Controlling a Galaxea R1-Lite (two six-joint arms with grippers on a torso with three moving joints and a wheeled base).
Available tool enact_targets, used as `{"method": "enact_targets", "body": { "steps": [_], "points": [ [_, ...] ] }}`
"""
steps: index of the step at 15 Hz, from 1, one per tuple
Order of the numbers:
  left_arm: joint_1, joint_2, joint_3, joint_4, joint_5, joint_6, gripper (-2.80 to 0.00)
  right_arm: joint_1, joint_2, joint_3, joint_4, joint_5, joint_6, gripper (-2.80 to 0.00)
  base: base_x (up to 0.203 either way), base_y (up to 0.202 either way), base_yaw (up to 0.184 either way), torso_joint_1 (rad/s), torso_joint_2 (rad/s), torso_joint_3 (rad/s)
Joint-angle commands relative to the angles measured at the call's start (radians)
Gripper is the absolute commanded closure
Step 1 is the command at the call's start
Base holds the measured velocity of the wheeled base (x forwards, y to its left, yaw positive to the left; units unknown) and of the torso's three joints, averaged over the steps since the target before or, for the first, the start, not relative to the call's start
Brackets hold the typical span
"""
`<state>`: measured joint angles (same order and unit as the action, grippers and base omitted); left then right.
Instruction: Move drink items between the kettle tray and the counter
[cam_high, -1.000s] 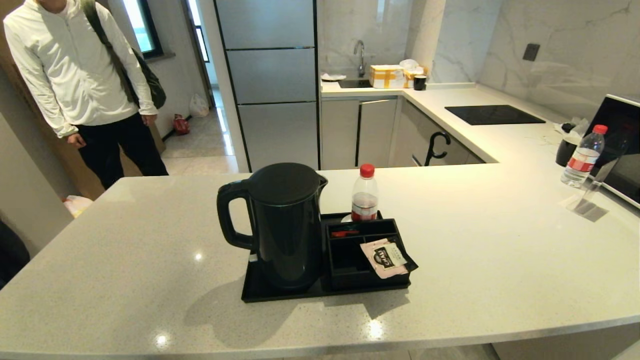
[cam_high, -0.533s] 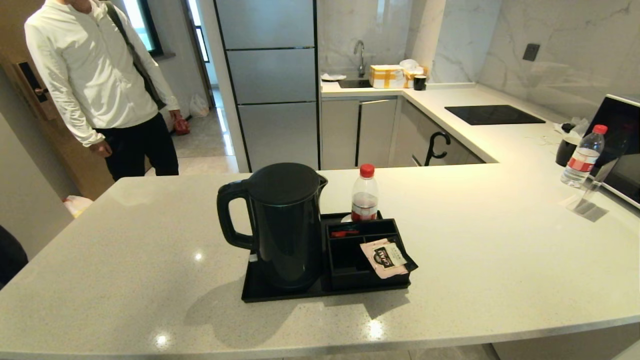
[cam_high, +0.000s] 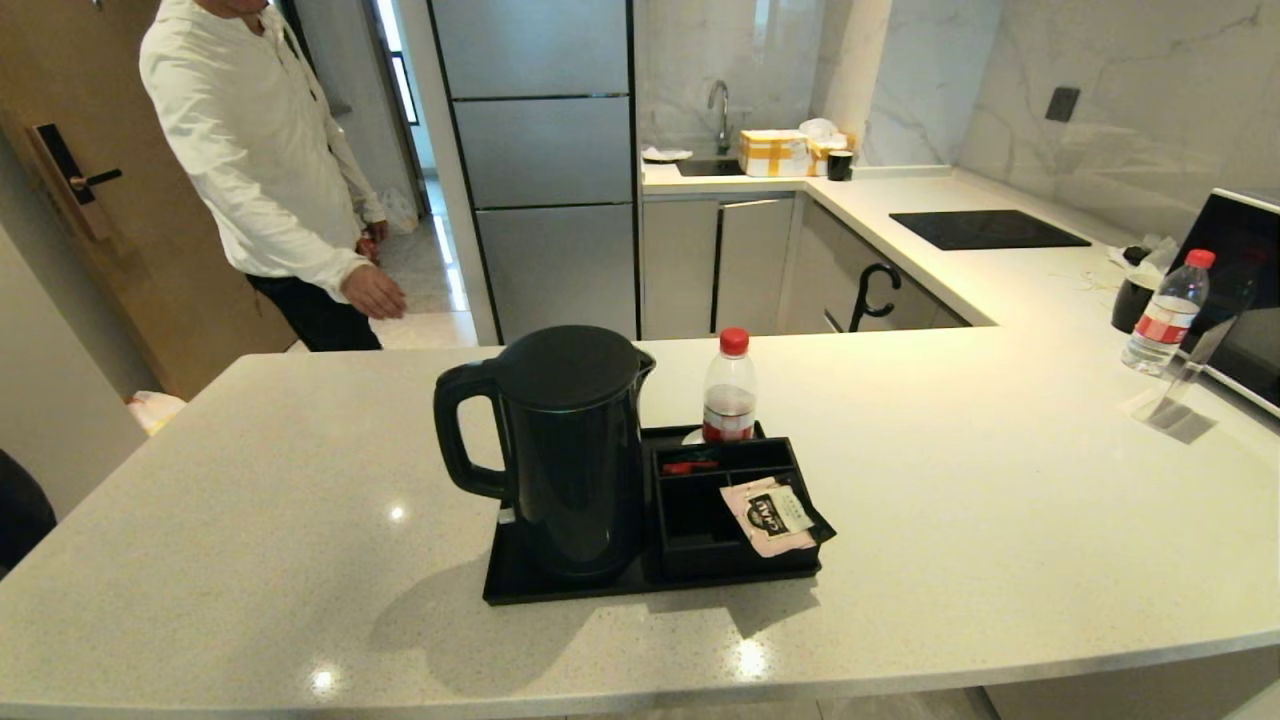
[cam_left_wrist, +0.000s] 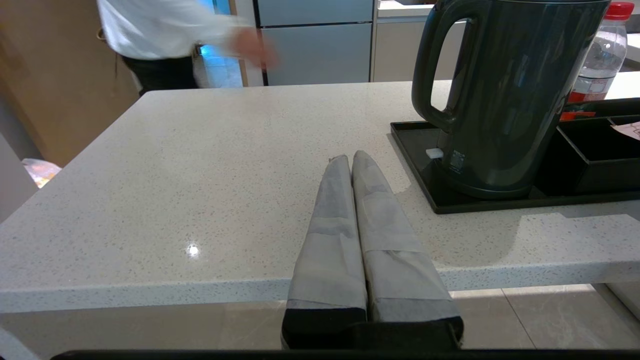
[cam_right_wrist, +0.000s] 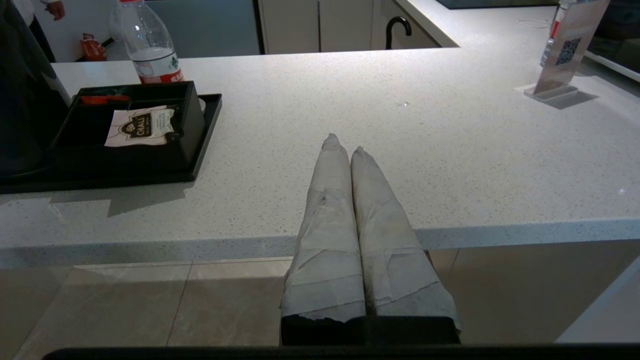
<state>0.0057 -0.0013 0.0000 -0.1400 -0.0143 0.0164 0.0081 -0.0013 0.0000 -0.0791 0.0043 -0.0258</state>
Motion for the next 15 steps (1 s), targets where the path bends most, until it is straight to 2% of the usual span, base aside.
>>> {"method": "enact_targets", "body": {
  "steps": [1,5,15],
  "points": [
    [0.0,0.0,0.04,-0.001,0.0,0.0,0.0,0.0,0.001,0.031,-0.001,0.0,0.003,0.0,0.0,0.0,0.0,0.0,0.0,0.0],
    [0.0,0.0,0.04,-0.001,0.0,0.0,0.0,0.0,0.001,0.031,-0.004,-0.003,0.05,0.0,0.0,0.0,0.0,0.0,0.0,0.0],
    [0.0,0.0,0.04,-0.001,0.0,0.0,0.0,0.0,0.001,0.032,-0.004,-0.001,0.047,0.0,0.0,0.0,0.0,0.0,0.0,0.0]
  ]
}}
